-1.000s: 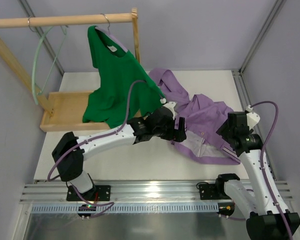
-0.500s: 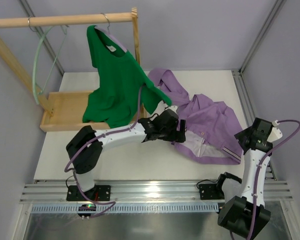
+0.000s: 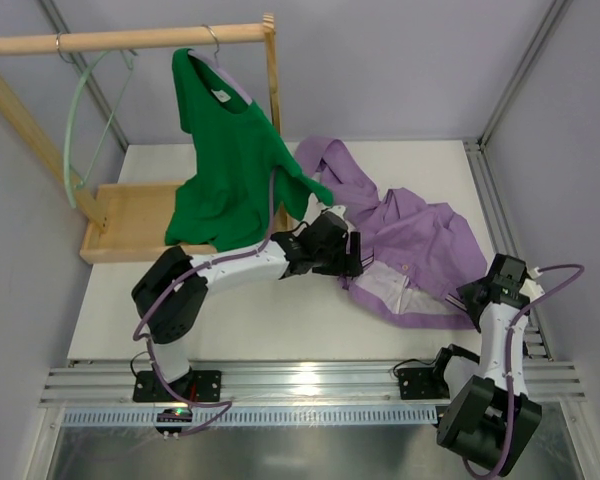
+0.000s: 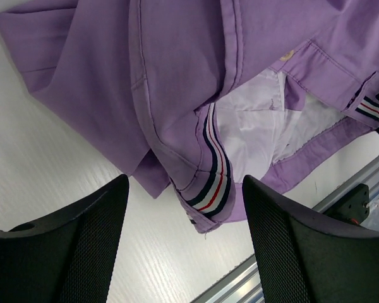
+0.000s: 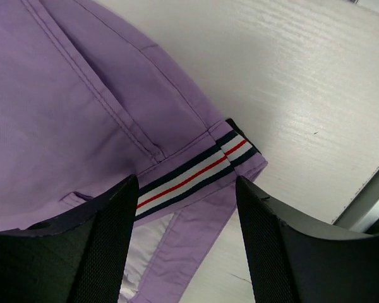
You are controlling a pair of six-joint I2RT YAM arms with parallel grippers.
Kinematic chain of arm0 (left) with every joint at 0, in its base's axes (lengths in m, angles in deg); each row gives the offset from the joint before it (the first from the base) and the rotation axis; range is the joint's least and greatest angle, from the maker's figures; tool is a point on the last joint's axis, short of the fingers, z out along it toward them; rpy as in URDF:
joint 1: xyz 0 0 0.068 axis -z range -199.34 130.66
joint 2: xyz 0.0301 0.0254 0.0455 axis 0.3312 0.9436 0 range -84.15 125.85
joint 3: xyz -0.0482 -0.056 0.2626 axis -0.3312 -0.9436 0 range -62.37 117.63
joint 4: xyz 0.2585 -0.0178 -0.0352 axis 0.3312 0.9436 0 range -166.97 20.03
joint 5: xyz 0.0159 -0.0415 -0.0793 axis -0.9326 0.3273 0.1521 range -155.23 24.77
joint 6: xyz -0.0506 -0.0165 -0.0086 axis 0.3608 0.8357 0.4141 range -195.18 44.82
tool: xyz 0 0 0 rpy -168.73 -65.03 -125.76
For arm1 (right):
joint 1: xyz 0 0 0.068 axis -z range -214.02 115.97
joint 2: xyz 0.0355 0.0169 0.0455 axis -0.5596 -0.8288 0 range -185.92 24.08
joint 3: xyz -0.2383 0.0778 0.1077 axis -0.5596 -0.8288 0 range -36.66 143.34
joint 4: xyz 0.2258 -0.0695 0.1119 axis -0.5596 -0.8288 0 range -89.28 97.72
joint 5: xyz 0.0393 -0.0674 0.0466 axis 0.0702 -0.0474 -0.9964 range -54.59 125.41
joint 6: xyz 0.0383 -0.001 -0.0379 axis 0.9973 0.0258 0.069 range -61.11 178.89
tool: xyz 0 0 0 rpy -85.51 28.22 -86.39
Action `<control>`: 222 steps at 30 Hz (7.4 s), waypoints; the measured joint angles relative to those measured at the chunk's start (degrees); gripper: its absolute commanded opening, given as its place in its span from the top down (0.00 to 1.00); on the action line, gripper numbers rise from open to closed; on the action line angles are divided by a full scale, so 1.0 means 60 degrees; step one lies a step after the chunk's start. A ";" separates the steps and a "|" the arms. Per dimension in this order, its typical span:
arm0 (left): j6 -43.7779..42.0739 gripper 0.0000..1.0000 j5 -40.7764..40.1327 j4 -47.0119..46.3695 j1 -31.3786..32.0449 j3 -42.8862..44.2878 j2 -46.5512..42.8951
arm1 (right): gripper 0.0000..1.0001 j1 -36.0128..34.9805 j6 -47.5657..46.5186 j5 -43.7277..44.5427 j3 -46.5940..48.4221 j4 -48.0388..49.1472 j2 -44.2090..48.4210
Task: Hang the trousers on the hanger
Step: Fold the trousers
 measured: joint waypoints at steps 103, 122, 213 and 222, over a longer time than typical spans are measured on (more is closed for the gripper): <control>-0.0346 1.00 -0.0259 0.2444 -0.1672 0.0033 -0.1133 | 0.34 -0.2568 -0.1056 -0.2361 0.1388 -0.1035 -0.0568; -0.0477 1.00 0.0069 0.2251 -0.2091 -0.0481 -0.1362 | 0.96 -0.3013 -0.0040 -0.1555 -0.0539 0.1308 -0.1672; 0.2692 0.49 0.4007 -0.0025 -0.2098 0.6306 0.3136 | 0.96 -0.3432 -0.1053 -0.3096 0.5869 -0.1778 0.1395; 0.1228 0.18 0.2302 0.2058 -0.1796 0.2681 0.0663 | 0.96 -0.6404 0.0758 -0.4692 0.0849 -0.0040 0.2295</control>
